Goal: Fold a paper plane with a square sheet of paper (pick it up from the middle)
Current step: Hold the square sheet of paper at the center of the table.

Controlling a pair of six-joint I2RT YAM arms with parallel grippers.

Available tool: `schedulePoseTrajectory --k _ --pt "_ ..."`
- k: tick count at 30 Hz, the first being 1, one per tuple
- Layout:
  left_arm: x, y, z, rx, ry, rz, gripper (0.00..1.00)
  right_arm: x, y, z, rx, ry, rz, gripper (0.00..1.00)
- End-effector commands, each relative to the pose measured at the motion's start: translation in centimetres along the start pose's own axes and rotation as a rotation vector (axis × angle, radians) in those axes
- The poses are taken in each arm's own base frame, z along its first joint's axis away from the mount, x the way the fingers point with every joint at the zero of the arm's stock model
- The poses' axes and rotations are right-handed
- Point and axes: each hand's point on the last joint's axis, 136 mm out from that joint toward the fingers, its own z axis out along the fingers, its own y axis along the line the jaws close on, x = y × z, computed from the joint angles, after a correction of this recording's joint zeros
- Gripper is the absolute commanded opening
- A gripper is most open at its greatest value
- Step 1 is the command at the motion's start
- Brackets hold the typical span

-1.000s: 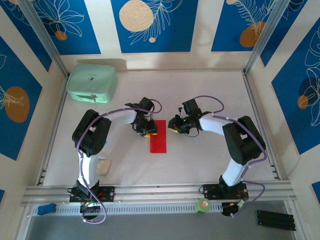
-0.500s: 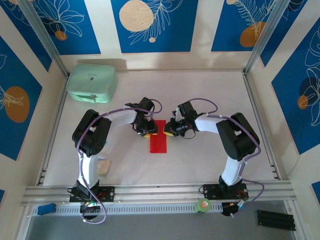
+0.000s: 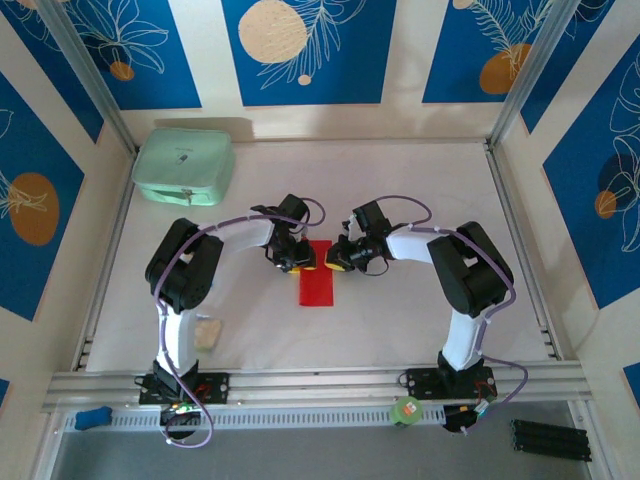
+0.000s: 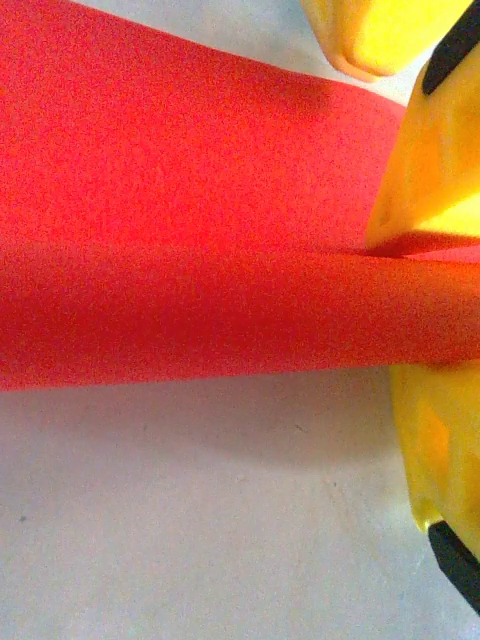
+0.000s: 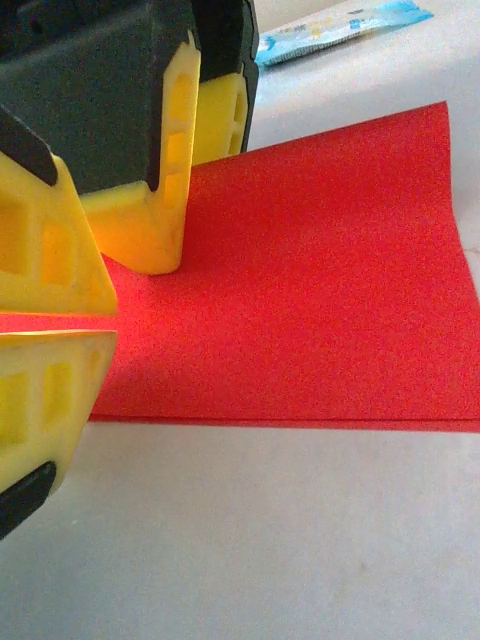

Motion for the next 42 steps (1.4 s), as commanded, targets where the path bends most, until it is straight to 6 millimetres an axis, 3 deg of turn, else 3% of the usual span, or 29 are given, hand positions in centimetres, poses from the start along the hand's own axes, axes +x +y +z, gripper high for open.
schedulePoseTrajectory --k 1,26,42 --pt "4.6 8.1 4.2 -0.294 0.165 -0.056 0.36 0.6 0.2 0.4 -0.002 0.042 -0.001 0.11" --pt "4.0 7.7 4.1 -0.290 0.159 -0.038 0.35 1.3 -3.0 1.4 0.117 0.065 0.030 0.09" --pt "2.6 3.7 -0.6 -0.177 0.075 0.016 0.47 1.6 -4.3 1.8 0.161 0.078 0.052 0.08"
